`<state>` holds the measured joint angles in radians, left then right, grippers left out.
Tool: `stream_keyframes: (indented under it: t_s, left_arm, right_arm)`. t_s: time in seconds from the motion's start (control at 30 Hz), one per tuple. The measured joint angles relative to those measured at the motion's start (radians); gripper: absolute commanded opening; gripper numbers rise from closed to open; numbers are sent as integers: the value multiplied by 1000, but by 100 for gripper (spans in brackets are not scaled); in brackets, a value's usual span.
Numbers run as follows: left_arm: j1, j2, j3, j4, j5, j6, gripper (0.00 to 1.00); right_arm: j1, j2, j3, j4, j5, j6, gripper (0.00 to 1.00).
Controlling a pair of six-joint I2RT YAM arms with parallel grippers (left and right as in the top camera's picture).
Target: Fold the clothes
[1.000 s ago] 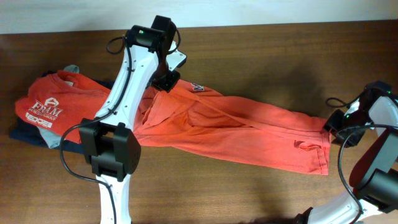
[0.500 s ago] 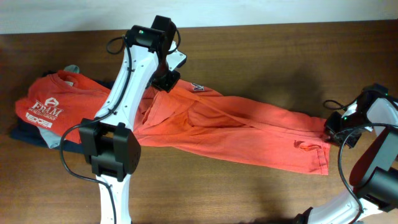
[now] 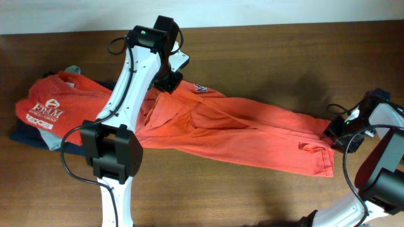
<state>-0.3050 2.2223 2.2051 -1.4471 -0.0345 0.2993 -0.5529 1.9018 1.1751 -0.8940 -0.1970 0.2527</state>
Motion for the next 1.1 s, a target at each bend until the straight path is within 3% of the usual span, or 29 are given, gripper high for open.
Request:
stream_keyframes:
  t_s: [0.07,0.13,0.5,0.63,0.83,1.1]
  left_arm:
    - [0,-1,0,0,0,0,1]
    - [0,-1,0,0,0,0,1]
    - [0,-1,0,0,0,0,1]
    - [0,-1,0,0,0,0,2]
    - [0,-1,0,0,-1,0,1]
    - [3,-1,0,-38,-48,0,1]
  right_arm:
    - [0,0,-1,4,3,3,25]
    - [0,0,-1,5,3,11,21]
    - [0,0,137,-179,43,-16,20]
    - [0,0,204,-218,69,-29,12]
    - [0,0,210,-249,82,-49,4]
    - [0,0,210,-337,97,-111,5]
